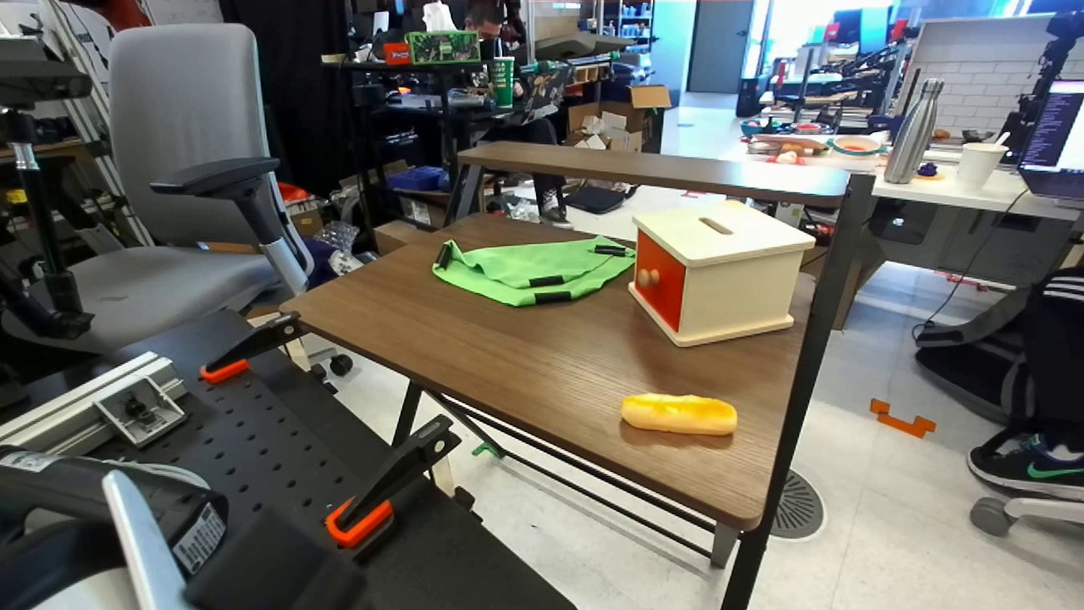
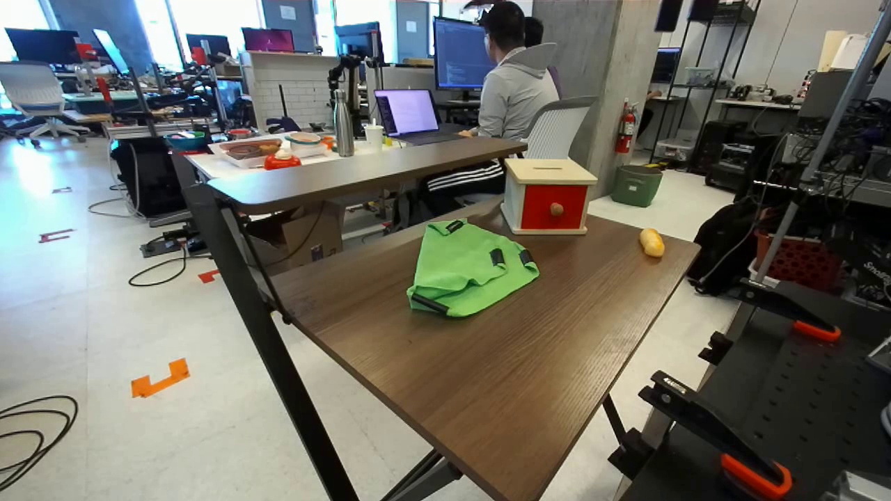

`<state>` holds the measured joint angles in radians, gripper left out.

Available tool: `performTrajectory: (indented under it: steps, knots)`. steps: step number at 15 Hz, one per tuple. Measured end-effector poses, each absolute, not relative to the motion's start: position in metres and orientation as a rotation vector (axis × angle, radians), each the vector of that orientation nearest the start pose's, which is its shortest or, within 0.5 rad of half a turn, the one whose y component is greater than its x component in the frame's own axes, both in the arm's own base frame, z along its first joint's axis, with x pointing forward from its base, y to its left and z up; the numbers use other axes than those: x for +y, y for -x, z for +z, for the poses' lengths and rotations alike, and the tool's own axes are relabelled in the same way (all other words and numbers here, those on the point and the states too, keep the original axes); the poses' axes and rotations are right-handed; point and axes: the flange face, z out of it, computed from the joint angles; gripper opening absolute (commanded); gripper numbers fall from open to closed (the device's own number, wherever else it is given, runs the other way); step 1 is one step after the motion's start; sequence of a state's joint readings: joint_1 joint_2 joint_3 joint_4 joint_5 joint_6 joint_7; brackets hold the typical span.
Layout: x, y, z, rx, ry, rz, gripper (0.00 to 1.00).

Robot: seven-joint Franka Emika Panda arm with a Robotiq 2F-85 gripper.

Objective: Fold the green cloth on the table

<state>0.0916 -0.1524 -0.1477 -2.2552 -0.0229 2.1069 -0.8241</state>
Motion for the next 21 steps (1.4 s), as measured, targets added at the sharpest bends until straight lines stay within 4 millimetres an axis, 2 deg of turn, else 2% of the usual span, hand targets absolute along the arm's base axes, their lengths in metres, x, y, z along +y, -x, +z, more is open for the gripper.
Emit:
performTrajectory:
  steps: [4,9,12,16,21]
  knots:
    - [0.028,-0.511,0.353,-1.398,2.765,0.211,1.0]
    - [0.08,-0.533,0.279,-1.495,2.667,0.371,1.0]
    - [0.101,-0.548,0.249,-1.559,2.684,0.349,1.0]
    - [0.116,-0.564,0.22,-1.69,2.762,0.145,1.0]
    - [0.13,-0.557,0.193,-1.783,2.741,-0.058,1.0]
